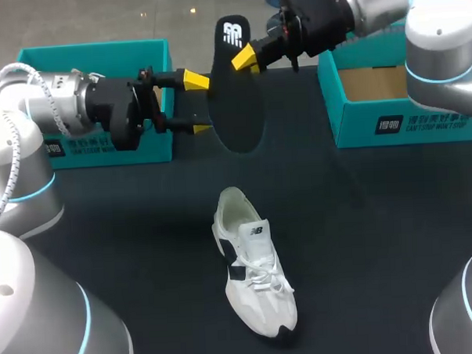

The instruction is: Take the shoe out of the shoebox, open the shoe tongue, remove and reinsert the insole, then place the shoe into the shoebox

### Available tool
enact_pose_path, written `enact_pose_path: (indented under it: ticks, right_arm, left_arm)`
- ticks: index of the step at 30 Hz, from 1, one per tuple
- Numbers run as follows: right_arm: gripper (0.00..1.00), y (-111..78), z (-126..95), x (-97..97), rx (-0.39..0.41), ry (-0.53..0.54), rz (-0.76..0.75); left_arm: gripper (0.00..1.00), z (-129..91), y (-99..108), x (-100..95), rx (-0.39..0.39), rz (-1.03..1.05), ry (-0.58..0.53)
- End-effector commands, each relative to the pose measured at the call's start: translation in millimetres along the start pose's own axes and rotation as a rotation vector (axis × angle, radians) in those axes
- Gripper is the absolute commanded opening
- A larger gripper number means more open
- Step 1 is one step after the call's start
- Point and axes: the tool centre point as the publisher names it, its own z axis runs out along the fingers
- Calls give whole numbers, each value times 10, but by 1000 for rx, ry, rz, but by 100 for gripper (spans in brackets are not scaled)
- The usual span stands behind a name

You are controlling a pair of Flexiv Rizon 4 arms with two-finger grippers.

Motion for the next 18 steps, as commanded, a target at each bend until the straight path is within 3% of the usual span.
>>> enact_pose_path:
  ticks: [1, 11, 12, 13, 14, 18]
  right_arm:
    - [0, 139, 166, -17, 38, 7, 2]
    - [0, 95, 324, -33, 23, 26, 5]
    - [0, 85, 325, -36, 21, 26, 6]
    - [0, 77, 327, -39, 19, 26, 8]
    - [0, 69, 325, -45, 18, 25, 9]
    - [0, 66, 326, -49, 12, 24, 11]
  left_arm:
    - [100, 36, 63, 8, 5, 3, -10]
    - [100, 44, 93, -15, 2, 8, -18]
    - [58, 43, 92, -15, 2, 8, -19]
    - [35, 43, 92, -16, 1, 7, -21]
    - [0, 44, 92, -16, 0, 6, -21]
    - [0, 47, 91, -14, -2, 1, -23]
